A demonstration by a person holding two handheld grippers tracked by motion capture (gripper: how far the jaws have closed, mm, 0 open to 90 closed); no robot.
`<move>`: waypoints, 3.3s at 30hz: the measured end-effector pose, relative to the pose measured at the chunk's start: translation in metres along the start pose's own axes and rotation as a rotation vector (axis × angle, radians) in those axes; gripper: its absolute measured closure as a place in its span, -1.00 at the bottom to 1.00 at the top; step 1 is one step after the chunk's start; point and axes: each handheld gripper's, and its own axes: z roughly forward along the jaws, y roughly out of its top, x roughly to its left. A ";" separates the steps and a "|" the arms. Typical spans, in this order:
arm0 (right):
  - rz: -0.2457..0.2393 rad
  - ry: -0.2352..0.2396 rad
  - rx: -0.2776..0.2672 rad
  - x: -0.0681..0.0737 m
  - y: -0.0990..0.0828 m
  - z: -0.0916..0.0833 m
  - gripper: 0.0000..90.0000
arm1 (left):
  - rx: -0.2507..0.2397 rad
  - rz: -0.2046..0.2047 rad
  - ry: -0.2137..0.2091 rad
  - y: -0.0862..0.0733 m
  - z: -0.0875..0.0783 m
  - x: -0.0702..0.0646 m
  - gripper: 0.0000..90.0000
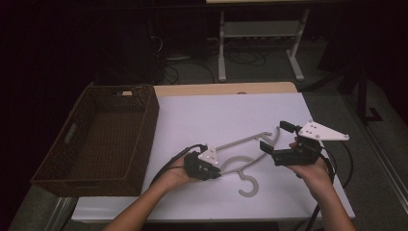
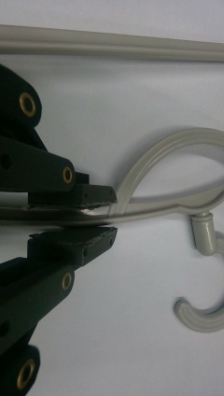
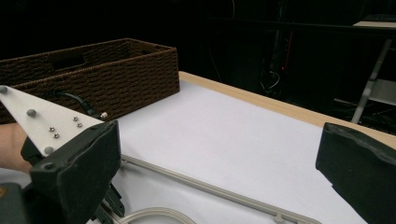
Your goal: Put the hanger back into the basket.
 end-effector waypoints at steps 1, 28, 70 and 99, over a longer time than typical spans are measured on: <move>-0.003 -0.001 0.000 0.000 0.000 0.000 -1.00 | -0.001 0.000 -0.001 0.000 0.000 0.000 0.79; -0.007 -0.012 -0.024 -0.002 0.002 -0.003 -1.00 | -0.063 -0.056 0.003 0.004 -0.017 0.005 0.83; 0.001 -0.028 -0.036 -0.003 0.004 -0.008 -1.00 | -0.283 -0.137 0.093 0.010 -0.089 0.016 0.84; 0.005 -0.029 -0.059 -0.003 0.008 -0.014 -1.00 | -0.359 -0.231 0.191 0.017 -0.168 0.016 0.84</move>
